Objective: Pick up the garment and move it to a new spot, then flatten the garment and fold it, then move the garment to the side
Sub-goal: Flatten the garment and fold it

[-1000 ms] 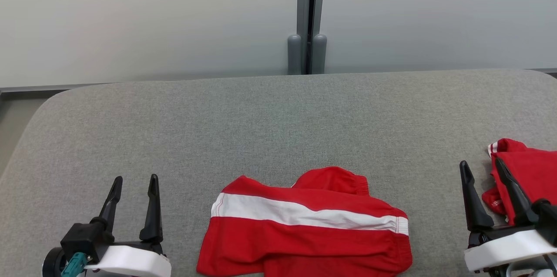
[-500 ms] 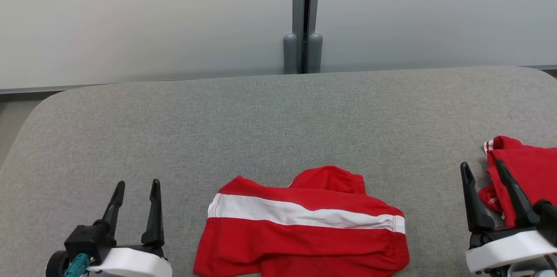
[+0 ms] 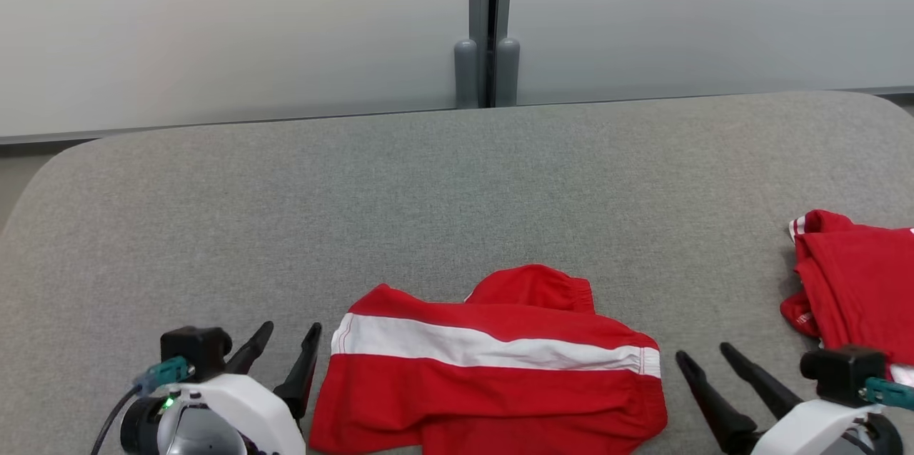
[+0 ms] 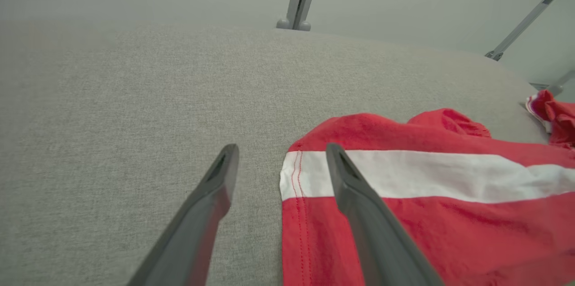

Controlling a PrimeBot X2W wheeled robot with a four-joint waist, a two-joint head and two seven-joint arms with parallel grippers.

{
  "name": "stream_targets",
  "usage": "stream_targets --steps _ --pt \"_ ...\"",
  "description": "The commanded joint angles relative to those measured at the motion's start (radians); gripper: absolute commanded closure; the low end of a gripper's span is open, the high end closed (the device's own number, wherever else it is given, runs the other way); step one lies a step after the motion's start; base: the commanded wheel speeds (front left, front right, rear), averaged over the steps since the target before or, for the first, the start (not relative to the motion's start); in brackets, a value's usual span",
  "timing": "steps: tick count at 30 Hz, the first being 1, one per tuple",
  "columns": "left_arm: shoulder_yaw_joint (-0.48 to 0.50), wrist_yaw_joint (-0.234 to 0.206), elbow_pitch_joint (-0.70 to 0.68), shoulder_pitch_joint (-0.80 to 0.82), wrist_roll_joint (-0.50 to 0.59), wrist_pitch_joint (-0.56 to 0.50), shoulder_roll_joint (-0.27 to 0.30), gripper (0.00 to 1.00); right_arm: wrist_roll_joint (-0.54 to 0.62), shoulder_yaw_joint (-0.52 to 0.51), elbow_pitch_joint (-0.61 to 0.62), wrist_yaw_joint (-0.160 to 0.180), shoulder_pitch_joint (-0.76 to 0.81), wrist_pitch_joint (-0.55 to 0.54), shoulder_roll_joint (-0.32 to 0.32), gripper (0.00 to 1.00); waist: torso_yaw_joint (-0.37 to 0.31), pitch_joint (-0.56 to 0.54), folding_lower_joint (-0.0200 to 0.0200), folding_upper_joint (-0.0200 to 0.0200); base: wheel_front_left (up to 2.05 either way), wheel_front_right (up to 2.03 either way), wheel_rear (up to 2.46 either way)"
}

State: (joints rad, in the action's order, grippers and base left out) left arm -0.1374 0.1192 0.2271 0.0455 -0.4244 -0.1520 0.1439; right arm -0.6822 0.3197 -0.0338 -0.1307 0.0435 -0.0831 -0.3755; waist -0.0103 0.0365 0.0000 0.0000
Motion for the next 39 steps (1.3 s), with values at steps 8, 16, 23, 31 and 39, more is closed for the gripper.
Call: stream_targets --steps 8,16,23,31,39 --pt "-0.102 0.011 0.053 0.102 -0.060 -0.182 0.059 0.00 -0.059 0.067 -0.014 0.000 -0.048 -0.048 -0.013 0.00 -0.004 0.054 0.0000 0.0000 0.00 0.00 0.00" --pt "-0.201 0.011 0.163 0.224 -0.126 -0.256 0.088 0.00 -0.091 0.135 -0.035 0.000 -0.110 -0.048 -0.012 0.00 -0.018 0.095 0.0000 0.0000 0.00 0.00 0.00" --pt "-0.273 0.012 0.271 0.284 -0.195 -0.279 0.095 0.00 -0.116 0.195 -0.053 0.000 -0.150 -0.028 -0.012 0.09 -0.037 0.113 0.0000 0.0000 0.00 0.00 0.00" --pt "-0.326 0.012 0.311 0.316 -0.245 -0.221 0.115 1.00 -0.140 0.248 -0.081 0.000 -0.180 0.012 -0.021 1.00 -0.036 0.114 0.0000 0.0000 0.00 0.00 0.00" --pt "-0.305 0.012 0.235 0.265 -0.276 -0.110 0.148 1.00 -0.178 0.260 -0.070 0.000 -0.173 0.078 -0.048 1.00 -0.025 0.072 0.0000 0.0000 0.00 0.00 0.00"
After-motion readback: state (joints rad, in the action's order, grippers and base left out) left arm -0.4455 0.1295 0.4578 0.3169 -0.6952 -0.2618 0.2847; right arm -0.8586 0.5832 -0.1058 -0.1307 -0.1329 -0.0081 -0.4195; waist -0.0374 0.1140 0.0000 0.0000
